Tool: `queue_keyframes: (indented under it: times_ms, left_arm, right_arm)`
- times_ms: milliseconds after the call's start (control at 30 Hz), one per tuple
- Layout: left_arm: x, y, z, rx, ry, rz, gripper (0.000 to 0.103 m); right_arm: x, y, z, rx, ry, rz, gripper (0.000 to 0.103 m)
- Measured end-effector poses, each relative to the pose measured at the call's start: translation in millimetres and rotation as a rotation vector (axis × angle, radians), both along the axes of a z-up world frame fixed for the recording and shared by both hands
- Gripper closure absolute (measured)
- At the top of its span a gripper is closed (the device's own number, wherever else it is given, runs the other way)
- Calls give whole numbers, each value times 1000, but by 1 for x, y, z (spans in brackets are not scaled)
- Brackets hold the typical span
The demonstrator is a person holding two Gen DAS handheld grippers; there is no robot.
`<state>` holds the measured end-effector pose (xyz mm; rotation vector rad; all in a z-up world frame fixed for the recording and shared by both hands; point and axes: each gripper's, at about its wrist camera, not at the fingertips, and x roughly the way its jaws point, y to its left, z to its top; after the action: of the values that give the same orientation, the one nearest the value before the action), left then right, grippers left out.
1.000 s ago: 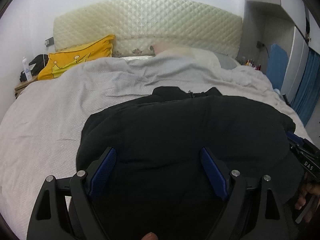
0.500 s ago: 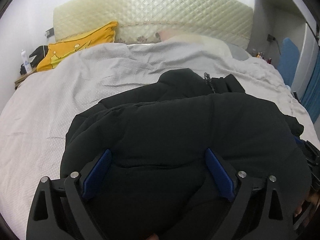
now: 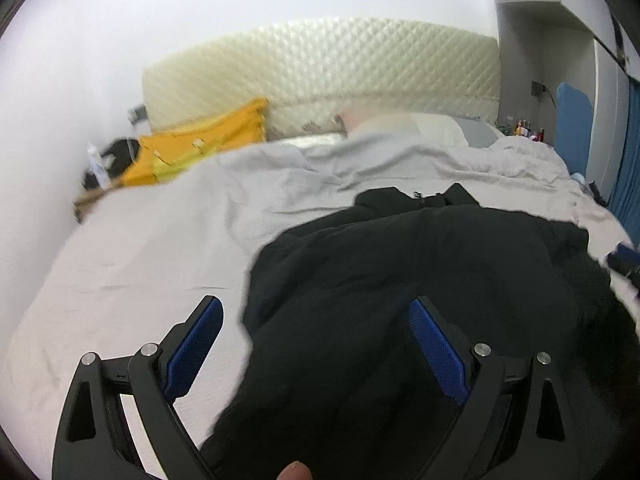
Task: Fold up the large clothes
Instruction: 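Grasp the jacket hem with both grippers and lift it toward the collar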
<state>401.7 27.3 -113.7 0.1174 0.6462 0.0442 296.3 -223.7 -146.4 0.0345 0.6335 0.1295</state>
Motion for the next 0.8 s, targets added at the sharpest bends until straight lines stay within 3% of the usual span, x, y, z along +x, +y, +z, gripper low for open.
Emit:
queue_keyframes:
  times_ms: [200,333,467,667,800]
  left_arm:
    - [-29,41,-21,-69,18,84,8]
    - [-22,63,-40,-117,88,146,8]
    - [-17,76,-53,-84,123,193,8]
    - [-6,72,-79,-29,233,149,8]
    - [2,62,-86,32,220,125,8]
  right_arm:
    - [-38,-35,-2,-24,36,-11,21]
    - [-39,-55,-31,2,134,-50,19]
    - [-35,-60,-48,-36,185,-60,19]
    - [-17,-67,-77,-57,268,-61,14]
    - [-7,-52,-95,-124,288,-4,14]
